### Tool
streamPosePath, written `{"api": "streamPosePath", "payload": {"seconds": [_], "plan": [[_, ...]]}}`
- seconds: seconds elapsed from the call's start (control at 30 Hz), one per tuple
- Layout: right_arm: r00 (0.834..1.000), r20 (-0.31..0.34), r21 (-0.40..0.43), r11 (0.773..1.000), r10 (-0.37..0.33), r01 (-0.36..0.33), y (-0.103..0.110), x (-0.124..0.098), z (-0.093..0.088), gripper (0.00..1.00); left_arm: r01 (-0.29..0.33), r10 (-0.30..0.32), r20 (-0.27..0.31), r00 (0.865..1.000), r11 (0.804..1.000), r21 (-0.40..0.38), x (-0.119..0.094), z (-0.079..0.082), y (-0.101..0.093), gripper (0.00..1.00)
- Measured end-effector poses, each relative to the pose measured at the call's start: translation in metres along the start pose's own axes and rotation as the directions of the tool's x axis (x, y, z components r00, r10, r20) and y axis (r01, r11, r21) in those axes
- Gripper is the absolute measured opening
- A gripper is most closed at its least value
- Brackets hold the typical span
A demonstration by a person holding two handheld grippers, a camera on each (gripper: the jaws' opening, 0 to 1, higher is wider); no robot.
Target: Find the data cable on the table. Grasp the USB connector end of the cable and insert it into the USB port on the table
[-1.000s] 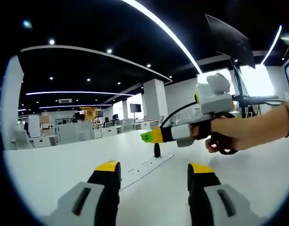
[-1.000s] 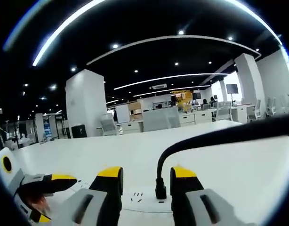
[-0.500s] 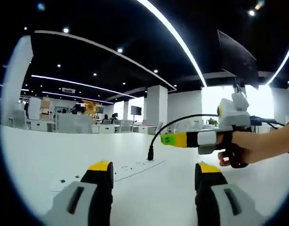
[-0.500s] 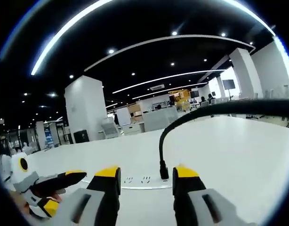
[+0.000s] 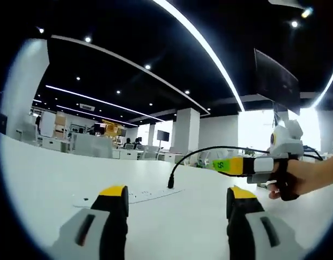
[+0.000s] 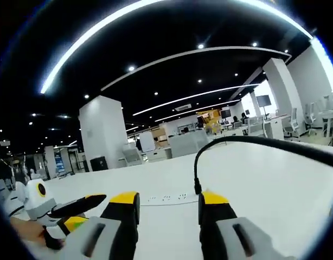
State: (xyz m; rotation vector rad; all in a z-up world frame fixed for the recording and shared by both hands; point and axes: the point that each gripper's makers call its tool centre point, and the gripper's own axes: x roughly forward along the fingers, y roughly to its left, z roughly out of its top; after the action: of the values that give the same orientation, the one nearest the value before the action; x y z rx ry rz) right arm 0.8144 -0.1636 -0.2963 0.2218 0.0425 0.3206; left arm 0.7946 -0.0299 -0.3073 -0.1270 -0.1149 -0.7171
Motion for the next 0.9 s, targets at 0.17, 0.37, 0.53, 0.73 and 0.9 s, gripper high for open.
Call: {"api": "streamPosePath", "payload": {"seconds": [0.17,0.37,0.53,0.73,0.9], "plan": [[1.0,0.024,0.005,1.0,0.004,-0.004,0.008,-0.029,0.001,0.44,0.022,-0.023,0.015,1.0,0.998,0.058,-0.02,0.006,-0.02,0.75],[0.999,0.045,-0.019,1.0,0.005,-0.004,0.017,-0.061,-0.001,0.44,0.0,-0.003,0.044,0.999,0.998,0.068,-0.042,0.014,-0.027,0.76],[0.997,0.07,-0.025,1.0,0.012,-0.01,0.027,-0.083,0.0,0.45,-0.008,0.005,0.046,0.999,0.998,0.067,-0.063,0.018,-0.032,0.8],[0.993,0.114,-0.064,0.998,0.025,-0.018,0.047,-0.116,0.003,0.45,-0.041,0.04,0.04,0.998,0.999,0.016,-0.093,0.02,-0.031,0.79],[0.987,0.159,-0.059,0.998,-0.004,0.014,0.051,-0.149,0.002,0.46,-0.063,0.062,0.055,0.997,0.998,0.014,-0.127,0.027,-0.036,0.79]]}}
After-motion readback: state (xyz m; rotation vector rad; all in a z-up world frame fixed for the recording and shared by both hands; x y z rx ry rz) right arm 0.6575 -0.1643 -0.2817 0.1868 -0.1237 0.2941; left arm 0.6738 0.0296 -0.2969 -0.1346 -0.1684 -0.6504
